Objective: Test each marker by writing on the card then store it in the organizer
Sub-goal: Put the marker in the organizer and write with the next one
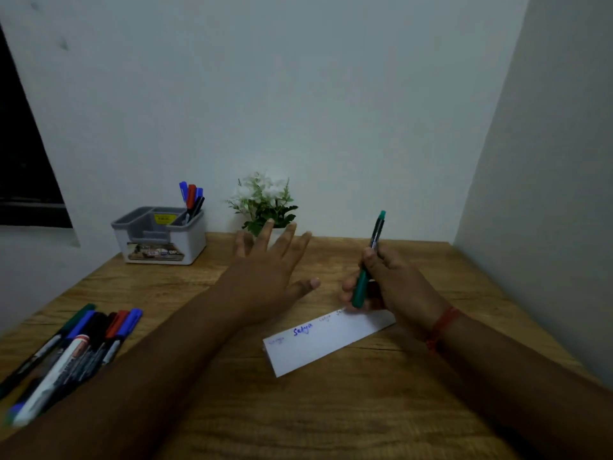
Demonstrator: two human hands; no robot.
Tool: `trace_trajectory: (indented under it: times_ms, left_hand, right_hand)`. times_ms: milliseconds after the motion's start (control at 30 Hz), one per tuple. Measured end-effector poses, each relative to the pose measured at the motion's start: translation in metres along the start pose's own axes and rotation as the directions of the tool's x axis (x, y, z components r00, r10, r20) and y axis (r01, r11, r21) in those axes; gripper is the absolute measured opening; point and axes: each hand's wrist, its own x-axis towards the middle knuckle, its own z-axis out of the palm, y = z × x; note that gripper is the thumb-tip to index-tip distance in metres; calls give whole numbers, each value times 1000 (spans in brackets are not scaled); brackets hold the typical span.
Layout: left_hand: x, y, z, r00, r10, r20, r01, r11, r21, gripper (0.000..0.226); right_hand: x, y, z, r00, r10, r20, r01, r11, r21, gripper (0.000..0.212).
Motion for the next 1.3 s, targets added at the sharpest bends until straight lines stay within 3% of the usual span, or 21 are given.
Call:
trace_trajectory:
  times_ms: [167,267,433,600,800,933,1033,1167,1300]
  left_hand:
    - [-23,-38,-10,996,-69,55,65,996,68,104]
    - [-43,-68,-14,987,-136,88,128,987,94,91]
    - [-65,-130,-16,973,-222,66,212,968,136,98]
    - [-85,-179,-2,953,-300,38,292,947,136,102]
    - [-98,-192,1,952,-306,3,306,951,-38,83]
    - [-101,-194,2,949,-313,36,315,945,-83,83]
    - [-101,-197,0,946,-317,67,323,939,-118,85]
    - [-100,-201,2,947,-310,88,320,938,-133,86]
    - [-100,-201,4,950,-295,102,307,942,-135,87]
  right_hand:
    - [14,-13,36,989,89,118,-68,983,-173,23]
    - [30,-16,68,970,119,214,-66,969,-238,17]
    - [59,-23,123,977,-44,210,115,933,-341,14]
    - [85,-43,175,967,-227,114,254,876,-409,11]
    - [143,-74,222,876,-473,91,423,666,-614,7]
    - [180,-89,246,813,-540,220,490,430,-758,6]
    - [197,-94,263,795,-505,337,498,225,-838,11]
    - [208,-96,285,827,-407,388,489,180,-854,17]
    - [219,-98,296,865,-335,373,444,166,-881,35]
